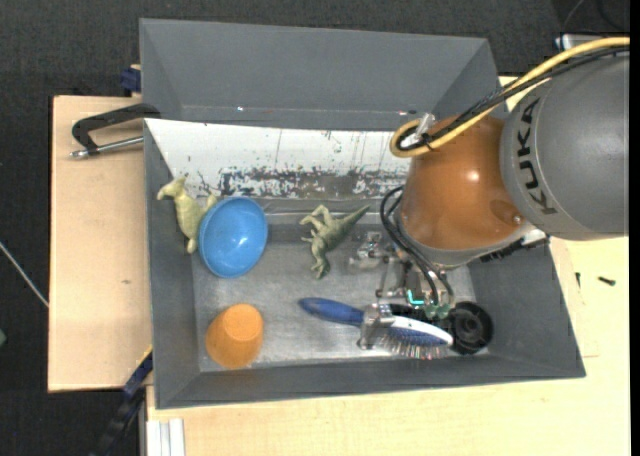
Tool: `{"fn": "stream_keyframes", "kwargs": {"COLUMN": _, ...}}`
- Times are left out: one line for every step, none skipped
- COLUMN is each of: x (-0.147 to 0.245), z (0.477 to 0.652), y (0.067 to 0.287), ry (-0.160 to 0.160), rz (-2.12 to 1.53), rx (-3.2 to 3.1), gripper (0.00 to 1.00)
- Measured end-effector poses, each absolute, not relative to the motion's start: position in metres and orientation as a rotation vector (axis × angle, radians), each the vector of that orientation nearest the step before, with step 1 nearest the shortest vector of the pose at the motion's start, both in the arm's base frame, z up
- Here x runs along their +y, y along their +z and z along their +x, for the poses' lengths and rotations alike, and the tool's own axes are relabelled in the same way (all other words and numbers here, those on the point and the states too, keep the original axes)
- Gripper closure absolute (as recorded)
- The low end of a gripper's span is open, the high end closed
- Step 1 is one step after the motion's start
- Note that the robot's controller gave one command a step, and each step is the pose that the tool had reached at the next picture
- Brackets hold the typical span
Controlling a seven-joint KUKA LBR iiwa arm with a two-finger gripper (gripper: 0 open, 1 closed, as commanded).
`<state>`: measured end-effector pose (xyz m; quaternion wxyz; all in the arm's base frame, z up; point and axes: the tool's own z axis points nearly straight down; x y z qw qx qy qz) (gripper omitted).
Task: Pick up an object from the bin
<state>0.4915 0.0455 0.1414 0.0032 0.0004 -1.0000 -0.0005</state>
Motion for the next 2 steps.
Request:
{"fn": "stream_keyframes", "kwargs": {"x": 0.0318, "z": 0.5000, "y": 0.0701, "ry": -0.003, "rz": -0.006, "rx": -3.150, "gripper": 0.00}}
{"fn": "stream_keyframes", "kwargs": {"x": 0.0321, "z": 0.5023, "y": 0.0736, "ry": -0.004, "rz": -0.007, "rx": -3.158, "gripper": 1.00}}
